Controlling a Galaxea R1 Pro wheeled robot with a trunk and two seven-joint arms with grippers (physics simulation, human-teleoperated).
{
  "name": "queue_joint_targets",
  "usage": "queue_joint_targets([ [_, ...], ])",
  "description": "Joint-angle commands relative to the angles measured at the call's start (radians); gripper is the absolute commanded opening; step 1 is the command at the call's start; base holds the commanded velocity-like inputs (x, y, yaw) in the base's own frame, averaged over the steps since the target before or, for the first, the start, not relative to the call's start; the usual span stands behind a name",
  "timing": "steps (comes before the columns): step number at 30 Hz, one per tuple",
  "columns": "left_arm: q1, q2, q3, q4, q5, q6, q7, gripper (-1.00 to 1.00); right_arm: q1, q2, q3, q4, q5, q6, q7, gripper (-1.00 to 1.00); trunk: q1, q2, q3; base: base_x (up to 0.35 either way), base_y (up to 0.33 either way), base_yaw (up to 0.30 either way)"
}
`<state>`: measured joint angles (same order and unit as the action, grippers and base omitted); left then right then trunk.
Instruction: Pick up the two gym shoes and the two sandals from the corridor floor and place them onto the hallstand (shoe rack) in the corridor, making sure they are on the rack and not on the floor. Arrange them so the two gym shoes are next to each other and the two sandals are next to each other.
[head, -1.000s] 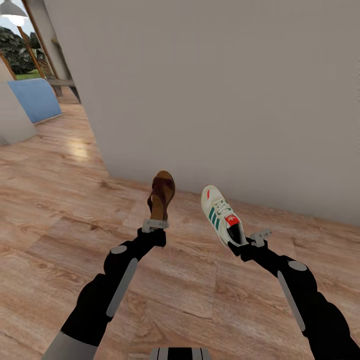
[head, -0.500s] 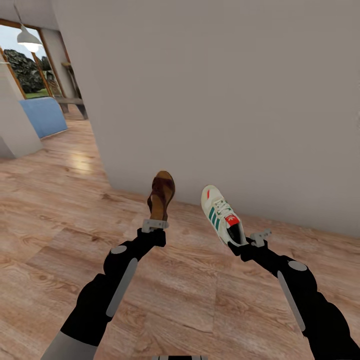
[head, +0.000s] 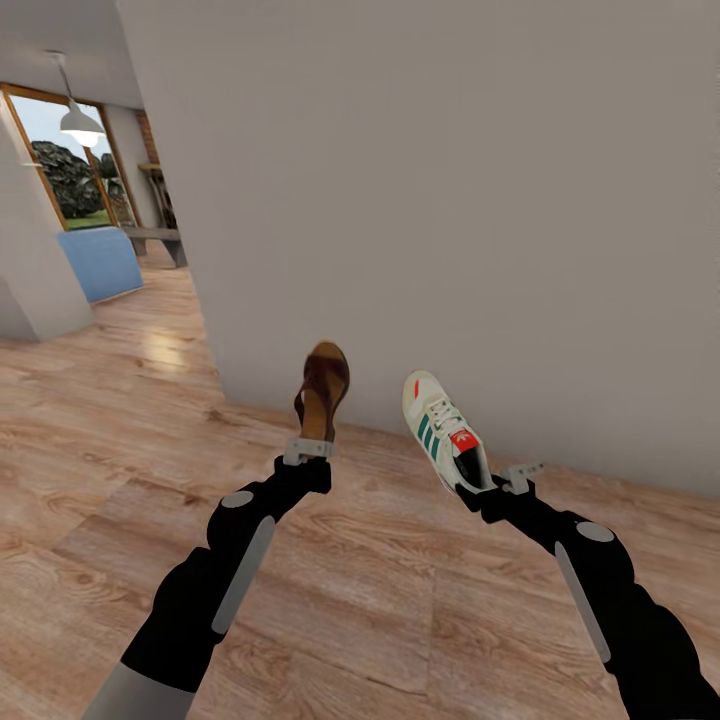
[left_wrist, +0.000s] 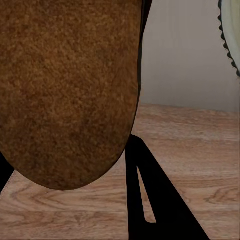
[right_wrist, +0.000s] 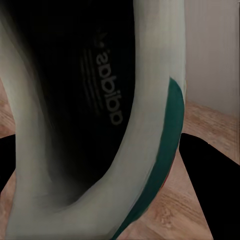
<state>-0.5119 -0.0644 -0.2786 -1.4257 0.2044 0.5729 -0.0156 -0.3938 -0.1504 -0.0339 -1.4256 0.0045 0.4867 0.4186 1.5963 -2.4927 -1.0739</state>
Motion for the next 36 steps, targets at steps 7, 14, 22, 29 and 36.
queue_joint_targets([
  [7, 0.0, 0.0, 0.001, -0.001, 0.001, 0.005, -0.002, -1.0, -0.001, 0.0, -0.001, 0.001, 0.002, 0.006, 0.005, -1.0, -0.004, 0.007, 0.01, 0.0, 0.0, 0.0],
  [14, 0.0, 0.0, 0.001, -0.001, 0.001, 0.005, -0.002, -1.0, -0.001, 0.0, -0.001, -0.001, 0.002, 0.006, 0.005, -1.0, -0.004, 0.007, 0.012, 0.0, 0.0, -0.075],
  [22, 0.0, 0.0, -0.001, -0.001, 0.001, 0.005, -0.002, -1.0, 0.0, 0.0, -0.001, -0.001, 0.002, 0.006, 0.005, -1.0, -0.004, 0.007, 0.016, 0.0, 0.033, -0.266],
  [29, 0.0, 0.0, -0.004, -0.001, 0.001, 0.005, -0.003, -1.0, 0.0, 0.0, -0.001, -0.001, 0.002, 0.006, 0.005, -1.0, -0.004, 0.007, 0.019, 0.0, 0.238, -0.253],
  [36, 0.0, 0.0, -0.004, -0.001, 0.001, 0.005, -0.003, -1.0, 0.0, 0.0, -0.002, -0.001, 0.002, 0.006, 0.005, -1.0, -0.004, 0.007, 0.019, 0.0, 0.312, -0.049],
])
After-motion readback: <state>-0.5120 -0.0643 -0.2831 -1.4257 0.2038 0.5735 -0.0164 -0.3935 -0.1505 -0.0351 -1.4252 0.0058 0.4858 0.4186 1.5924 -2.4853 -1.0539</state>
